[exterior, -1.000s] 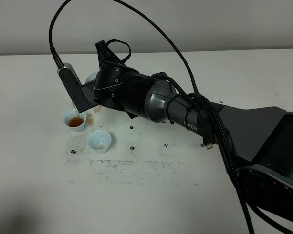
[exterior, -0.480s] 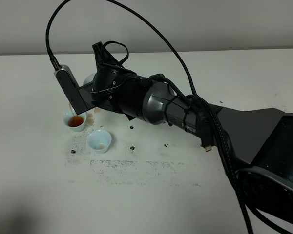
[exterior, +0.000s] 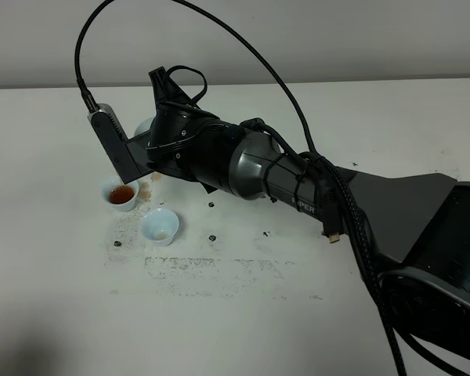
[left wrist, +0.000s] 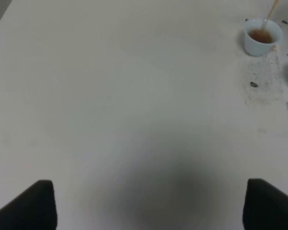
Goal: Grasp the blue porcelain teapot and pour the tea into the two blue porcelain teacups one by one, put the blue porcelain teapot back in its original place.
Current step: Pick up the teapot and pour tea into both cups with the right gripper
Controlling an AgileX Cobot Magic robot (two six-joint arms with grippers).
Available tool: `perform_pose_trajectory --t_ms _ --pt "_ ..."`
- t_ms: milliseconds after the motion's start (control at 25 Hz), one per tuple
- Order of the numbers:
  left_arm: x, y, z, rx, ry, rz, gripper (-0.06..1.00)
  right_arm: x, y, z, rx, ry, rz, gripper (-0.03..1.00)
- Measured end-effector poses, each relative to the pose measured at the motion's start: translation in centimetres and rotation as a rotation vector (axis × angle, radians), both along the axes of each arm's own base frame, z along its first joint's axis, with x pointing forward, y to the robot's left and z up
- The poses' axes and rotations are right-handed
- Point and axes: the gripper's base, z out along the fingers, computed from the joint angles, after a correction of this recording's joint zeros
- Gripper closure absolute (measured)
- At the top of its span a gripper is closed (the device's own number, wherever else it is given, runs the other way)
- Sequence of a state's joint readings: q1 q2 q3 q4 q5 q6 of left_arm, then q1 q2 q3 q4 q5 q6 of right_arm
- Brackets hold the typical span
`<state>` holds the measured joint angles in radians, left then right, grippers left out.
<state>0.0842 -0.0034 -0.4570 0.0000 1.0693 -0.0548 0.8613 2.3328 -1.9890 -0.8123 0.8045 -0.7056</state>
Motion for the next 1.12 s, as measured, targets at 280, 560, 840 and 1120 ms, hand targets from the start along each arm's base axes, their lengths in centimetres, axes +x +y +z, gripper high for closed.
perform_pose_trajectory --t_ms 280,560,840,1120 --pt "0.0 0.04 0.0 0.004 0.0 0.003 0.19 0.0 0.0 0.0 0.0 -0.001 0.0 0.93" --pt "0.0 0.04 0.0 0.004 0.0 0.003 0.19 0.05 -0.02 0.06 -0.005 -0.009 0.001 0.93" --pt "0.0 0.04 0.0 0.004 0.0 0.003 0.19 0.07 -0.05 0.07 -0.008 -0.011 0.0 0.93" --pt "0.0 0.04 0.0 0.004 0.0 0.003 0.19 -0.33 0.22 -0.03 -0.001 0.004 -0.006 0.93"
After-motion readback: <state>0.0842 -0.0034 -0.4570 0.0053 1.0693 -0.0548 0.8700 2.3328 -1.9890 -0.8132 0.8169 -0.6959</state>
